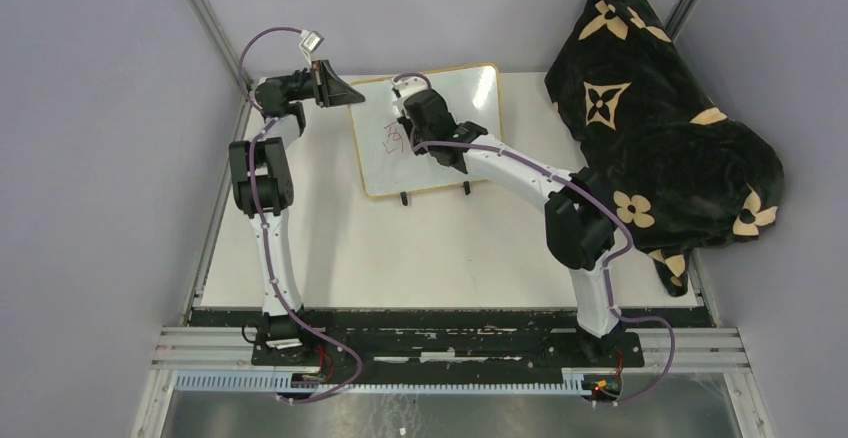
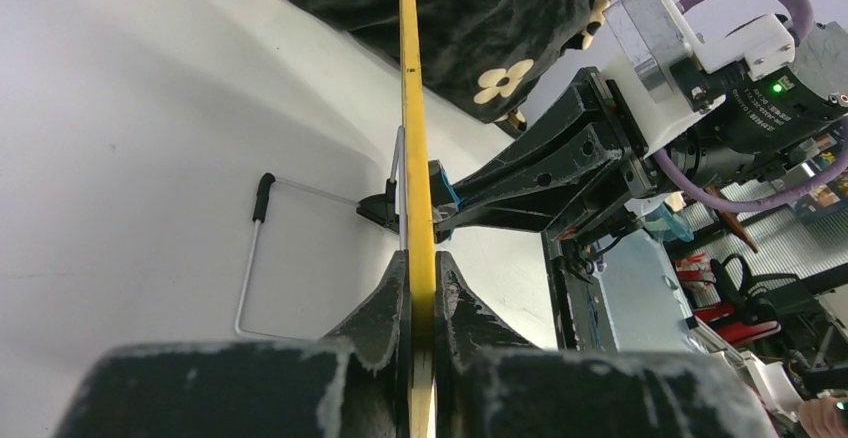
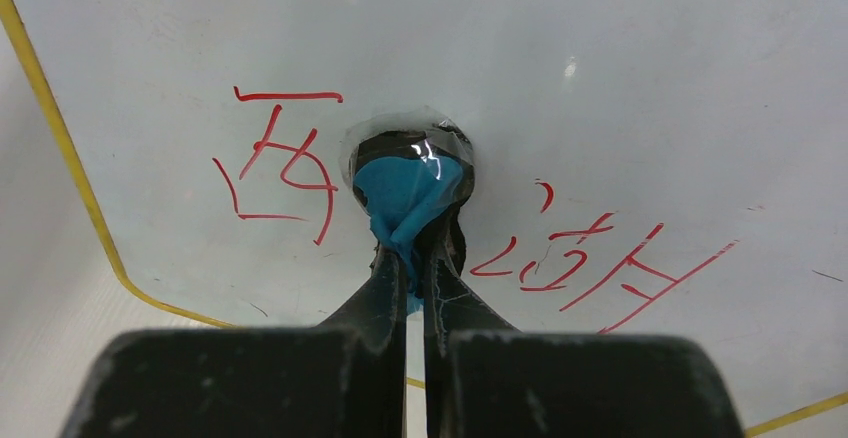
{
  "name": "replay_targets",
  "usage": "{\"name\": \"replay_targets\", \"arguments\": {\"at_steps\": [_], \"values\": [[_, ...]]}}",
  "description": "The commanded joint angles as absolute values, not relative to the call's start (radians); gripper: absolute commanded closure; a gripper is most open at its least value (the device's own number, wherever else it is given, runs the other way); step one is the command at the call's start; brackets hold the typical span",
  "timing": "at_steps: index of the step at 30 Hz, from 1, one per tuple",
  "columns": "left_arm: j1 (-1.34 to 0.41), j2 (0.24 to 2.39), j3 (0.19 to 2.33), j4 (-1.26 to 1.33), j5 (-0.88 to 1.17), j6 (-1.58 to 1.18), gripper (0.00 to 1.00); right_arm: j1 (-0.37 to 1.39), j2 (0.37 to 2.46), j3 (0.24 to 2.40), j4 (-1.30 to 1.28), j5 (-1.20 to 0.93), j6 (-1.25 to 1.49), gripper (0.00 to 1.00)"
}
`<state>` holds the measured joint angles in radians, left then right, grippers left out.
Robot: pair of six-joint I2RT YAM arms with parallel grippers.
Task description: Erase the whiteboard
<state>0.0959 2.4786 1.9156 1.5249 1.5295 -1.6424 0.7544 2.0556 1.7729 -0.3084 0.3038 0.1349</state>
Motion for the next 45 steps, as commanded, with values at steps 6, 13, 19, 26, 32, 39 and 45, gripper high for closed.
{"name": "replay_targets", "arguments": {"at_steps": [6, 13, 19, 26, 32, 39, 45], "values": [[0.084, 2.410, 1.908, 1.730, 1.636, -1.646, 0.97, 0.612, 1.987, 1.738, -0.275, 0.390, 0.135, 0.99], [0.084, 2.405, 1.903, 1.730, 1.637, -1.644, 0.97, 0.523, 1.933, 1.683, -0.265, 0.384, 0.130, 0.99], [0.084, 2.405, 1.901, 1.729, 1.637, -1.644, 0.97, 0.529, 1.955, 1.676, -0.264, 0.287, 0.165, 0.99], [0.084, 2.403, 1.890, 1.729, 1.637, -1.638, 0.97, 0.652, 1.987, 1.674, -0.246, 0.306, 0.148, 0.99], [0.084, 2.404, 1.889, 1.729, 1.637, -1.639, 0.97, 0.746, 1.999, 1.676, -0.212, 0.303, 0.133, 0.99], [0.084, 2.399, 1.887, 1.729, 1.637, -1.638, 0.97, 0.732, 2.012, 1.653, -0.214, 0.368, 0.125, 0.99], [0.084, 2.400, 1.873, 1.728, 1.637, -1.631, 0.97, 0.636, 1.971, 1.582, -0.195, 0.380, 0.137, 0.99]]}}
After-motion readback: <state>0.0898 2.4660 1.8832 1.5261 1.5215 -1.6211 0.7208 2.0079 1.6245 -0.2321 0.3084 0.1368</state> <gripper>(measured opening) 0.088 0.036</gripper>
